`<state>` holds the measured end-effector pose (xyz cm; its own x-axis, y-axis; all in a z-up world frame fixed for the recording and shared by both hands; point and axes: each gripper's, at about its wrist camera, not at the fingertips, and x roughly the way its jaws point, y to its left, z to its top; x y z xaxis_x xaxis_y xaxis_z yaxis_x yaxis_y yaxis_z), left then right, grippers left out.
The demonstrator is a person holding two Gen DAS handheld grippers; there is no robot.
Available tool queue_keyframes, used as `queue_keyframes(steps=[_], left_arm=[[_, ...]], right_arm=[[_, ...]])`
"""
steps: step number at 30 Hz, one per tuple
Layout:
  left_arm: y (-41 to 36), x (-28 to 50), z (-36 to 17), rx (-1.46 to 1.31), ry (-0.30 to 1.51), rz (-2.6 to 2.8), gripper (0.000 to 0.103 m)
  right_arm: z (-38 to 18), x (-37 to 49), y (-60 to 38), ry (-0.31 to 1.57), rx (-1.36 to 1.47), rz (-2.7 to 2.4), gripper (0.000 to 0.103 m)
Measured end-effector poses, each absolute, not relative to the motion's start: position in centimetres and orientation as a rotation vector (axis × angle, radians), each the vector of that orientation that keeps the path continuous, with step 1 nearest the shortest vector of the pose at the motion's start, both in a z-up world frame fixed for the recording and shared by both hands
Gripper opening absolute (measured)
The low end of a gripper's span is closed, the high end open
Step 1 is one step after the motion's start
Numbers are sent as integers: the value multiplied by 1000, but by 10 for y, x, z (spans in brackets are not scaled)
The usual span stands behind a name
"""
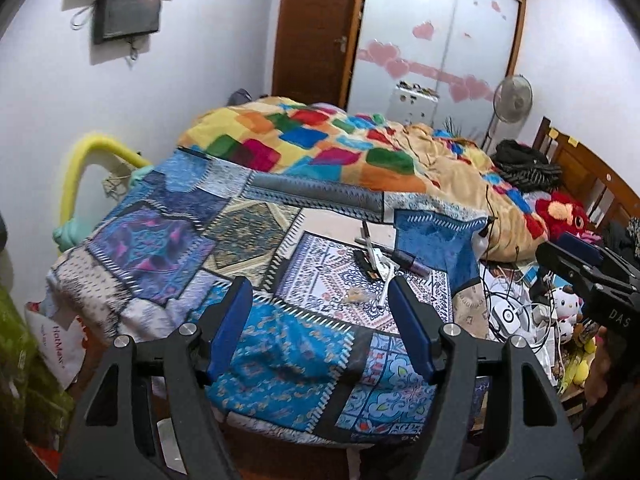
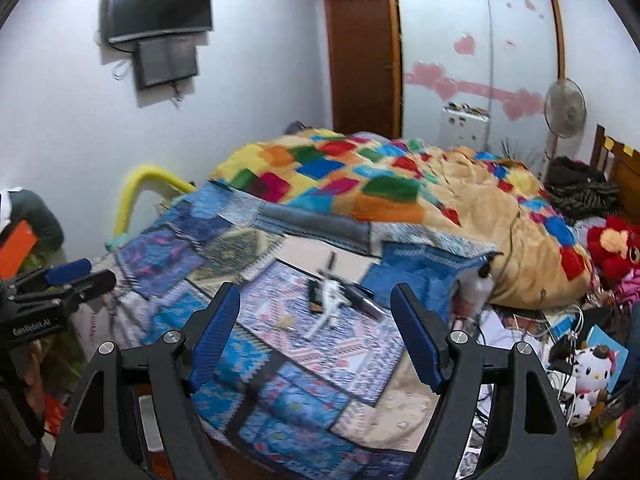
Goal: Collect trash
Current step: 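Move both tools back to the items on the bedspread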
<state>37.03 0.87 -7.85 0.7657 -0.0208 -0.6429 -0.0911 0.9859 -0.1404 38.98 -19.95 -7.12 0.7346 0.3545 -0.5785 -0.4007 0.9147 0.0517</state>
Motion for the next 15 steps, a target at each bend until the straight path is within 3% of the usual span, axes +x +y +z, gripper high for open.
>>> queue_keyframes(steps=[15], left_arm=[[-34, 503, -199, -111, 945, -76, 69]], right_arm=[[-163, 484, -227, 829, -66, 365, 75]])
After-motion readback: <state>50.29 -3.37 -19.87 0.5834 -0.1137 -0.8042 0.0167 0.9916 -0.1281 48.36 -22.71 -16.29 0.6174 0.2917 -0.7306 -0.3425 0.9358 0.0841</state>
